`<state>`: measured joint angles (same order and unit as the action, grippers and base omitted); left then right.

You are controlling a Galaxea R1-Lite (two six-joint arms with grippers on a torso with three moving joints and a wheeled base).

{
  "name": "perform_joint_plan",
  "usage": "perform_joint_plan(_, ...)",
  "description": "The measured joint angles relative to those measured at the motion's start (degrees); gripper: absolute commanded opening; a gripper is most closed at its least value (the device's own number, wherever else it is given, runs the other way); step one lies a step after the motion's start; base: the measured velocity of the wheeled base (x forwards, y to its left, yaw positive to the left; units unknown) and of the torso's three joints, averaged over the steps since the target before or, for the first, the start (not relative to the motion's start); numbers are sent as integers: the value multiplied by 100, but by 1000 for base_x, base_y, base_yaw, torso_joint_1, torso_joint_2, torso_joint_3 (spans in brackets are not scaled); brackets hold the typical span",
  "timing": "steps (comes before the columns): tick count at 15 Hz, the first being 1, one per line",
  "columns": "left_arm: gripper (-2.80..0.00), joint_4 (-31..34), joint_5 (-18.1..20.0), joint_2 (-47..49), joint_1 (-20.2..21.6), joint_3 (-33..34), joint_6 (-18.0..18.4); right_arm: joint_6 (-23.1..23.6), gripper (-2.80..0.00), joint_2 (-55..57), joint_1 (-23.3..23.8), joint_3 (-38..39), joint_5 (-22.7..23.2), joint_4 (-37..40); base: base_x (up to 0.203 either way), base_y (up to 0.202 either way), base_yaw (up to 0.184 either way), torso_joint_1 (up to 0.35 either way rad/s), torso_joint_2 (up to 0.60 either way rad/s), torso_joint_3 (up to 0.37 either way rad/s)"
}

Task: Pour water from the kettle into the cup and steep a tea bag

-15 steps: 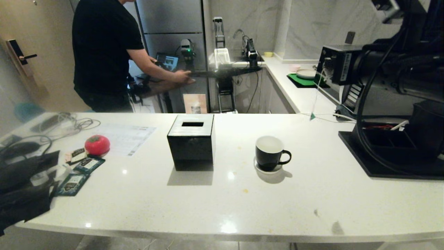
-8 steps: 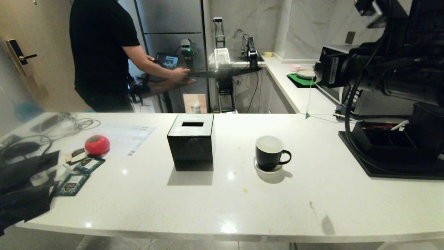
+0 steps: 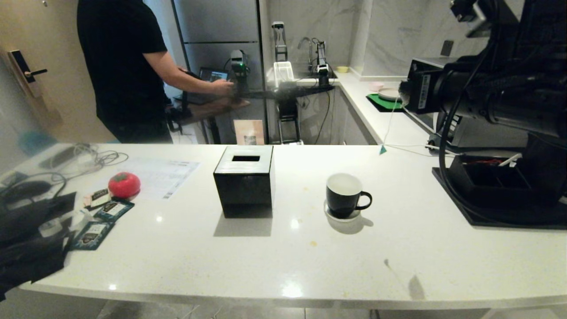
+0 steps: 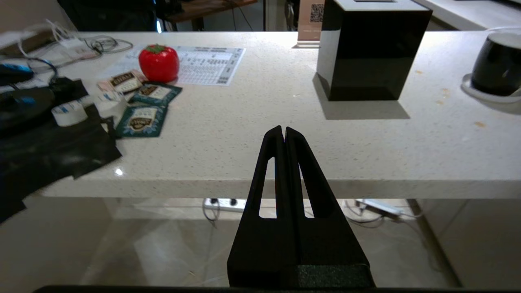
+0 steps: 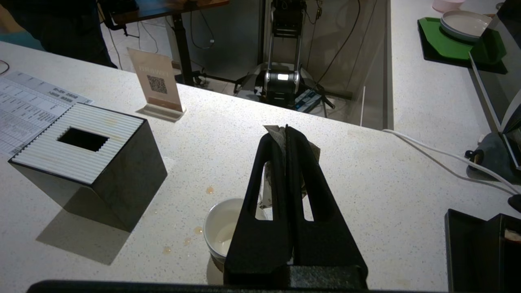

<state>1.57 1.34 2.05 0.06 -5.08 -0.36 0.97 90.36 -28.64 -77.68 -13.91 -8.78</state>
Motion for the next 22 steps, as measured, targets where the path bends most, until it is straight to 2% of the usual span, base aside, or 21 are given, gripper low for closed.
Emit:
perform_joint_plan(3,-280,-6,9,322,-9,-189,-242,-1,-280,0,0,-24,0,-6,0,0,0,0,0,0)
perform_joint_plan(9,-280,-73,6,1422,-289,-851,-402,-5,-280,0,6,-43,-6,-19,0,0,0,0,0,0)
perform_joint_plan(13,-280,-629,35,2684,-418,-1437,-449,-6,-280,0,9,-63,-2,-20,0,0,0,0,0,0)
perform_joint_plan(16,-280,-1226,314,3813,-449,-1950,-468,-12,-280,15,9,-178,0,9,0,0,0,0,0,0)
perform_joint_plan(19,-280,-1784,891,4767,-460,-2347,-593,-4,-280,66,9,-312,0,11,0,0,0,0,0,0)
perform_joint_plan(22,-280,-1992,1347,5453,-612,-2566,-772,-4,-280,107,9,-377,0,32,0,0,0,0,0,0)
